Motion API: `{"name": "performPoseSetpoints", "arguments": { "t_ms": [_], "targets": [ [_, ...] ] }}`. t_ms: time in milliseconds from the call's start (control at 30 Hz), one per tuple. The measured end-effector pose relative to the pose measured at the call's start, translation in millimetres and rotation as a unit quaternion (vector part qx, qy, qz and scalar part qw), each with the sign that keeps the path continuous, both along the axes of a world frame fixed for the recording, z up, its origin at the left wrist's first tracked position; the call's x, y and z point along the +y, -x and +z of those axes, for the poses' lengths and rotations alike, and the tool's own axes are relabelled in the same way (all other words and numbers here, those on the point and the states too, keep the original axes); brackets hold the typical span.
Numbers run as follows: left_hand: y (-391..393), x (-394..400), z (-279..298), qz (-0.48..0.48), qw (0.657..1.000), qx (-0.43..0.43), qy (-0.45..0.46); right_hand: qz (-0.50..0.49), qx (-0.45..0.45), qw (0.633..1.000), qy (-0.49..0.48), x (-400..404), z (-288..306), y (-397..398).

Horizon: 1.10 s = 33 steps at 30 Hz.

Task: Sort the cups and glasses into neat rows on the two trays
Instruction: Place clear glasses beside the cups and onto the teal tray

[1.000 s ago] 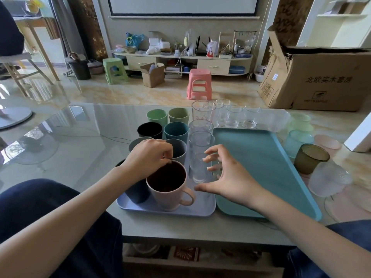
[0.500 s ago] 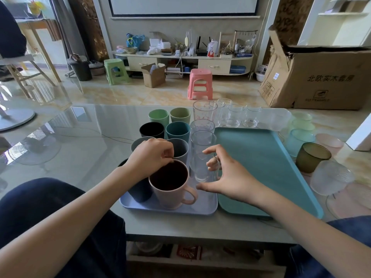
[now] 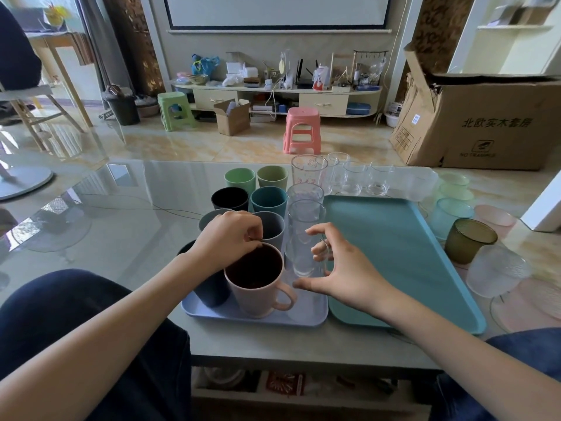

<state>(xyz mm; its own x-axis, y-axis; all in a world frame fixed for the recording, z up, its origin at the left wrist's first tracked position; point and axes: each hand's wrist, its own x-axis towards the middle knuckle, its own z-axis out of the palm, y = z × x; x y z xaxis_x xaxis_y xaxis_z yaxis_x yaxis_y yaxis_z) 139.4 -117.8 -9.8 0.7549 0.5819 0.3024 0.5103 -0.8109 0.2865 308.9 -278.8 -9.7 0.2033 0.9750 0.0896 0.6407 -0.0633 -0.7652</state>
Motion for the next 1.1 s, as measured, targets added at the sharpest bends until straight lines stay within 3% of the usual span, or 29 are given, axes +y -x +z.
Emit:
{"name": "performPoseSetpoints", "arguments": {
  "t_ms": [367, 533, 700, 900, 1033, 1100],
  "targets": [
    [10, 12, 12, 0.018, 0.994, -0.052, 0.096, 0.056, 0.054, 0.991, 0.108, 0, 23, -24],
    [14, 40, 26, 0.086, 0.985, -0.107, 0.103, 0.024, 0.091, 0.991, 0.096, 5, 34, -31],
    [26, 96, 37, 0.134, 0.978, -0.103, 0.121, -0.073, 0.109, 0.991, 0.022, 33, 52, -71],
    [22, 158, 25, 0.188, 0.962, -0.091, 0.178, -0.156, -0.001, 0.987, 0.023, 103, 53, -148],
    [2, 190, 13, 0.185, 0.957, -0.090, 0.205, -0.119, -0.208, 0.969, 0.066, 168, 43, -181],
    [-13, 203, 8, 0.179, 0.954, -0.094, 0.223, -0.090, -0.249, 0.960, 0.092, 201, 34, -190]
  ]
}}
